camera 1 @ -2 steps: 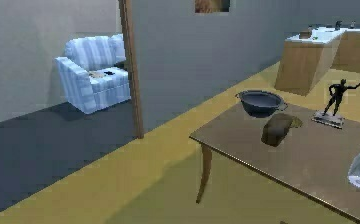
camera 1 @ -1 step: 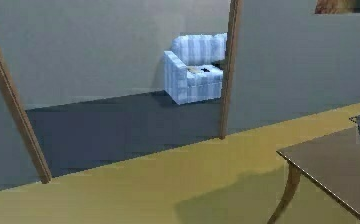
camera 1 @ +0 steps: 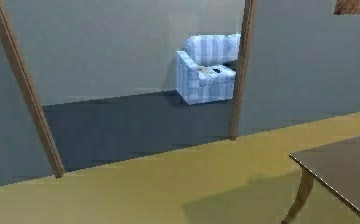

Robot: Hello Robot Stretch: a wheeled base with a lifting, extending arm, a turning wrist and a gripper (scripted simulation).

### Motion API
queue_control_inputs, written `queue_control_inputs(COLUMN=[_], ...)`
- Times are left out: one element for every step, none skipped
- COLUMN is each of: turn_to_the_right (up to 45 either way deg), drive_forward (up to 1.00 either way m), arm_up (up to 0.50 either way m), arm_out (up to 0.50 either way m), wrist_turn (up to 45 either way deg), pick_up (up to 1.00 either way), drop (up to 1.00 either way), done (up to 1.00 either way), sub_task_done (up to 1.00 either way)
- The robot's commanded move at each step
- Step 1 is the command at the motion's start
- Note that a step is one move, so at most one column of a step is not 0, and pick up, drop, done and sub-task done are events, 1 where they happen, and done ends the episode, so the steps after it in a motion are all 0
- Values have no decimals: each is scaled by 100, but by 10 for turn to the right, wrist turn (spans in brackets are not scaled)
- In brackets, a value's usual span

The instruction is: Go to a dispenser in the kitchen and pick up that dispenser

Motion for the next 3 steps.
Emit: queue_control_inputs(turn_to_the_right=[450,450,240], drive_forward=[0,0,0], arm_up=[0,0,0], arm_out=[0,0,0], wrist_turn=[0,0,0], pick_up=[0,0,0], drop=[0,0,0], done=[0,0,0], sub_task_done=[0,0,0])
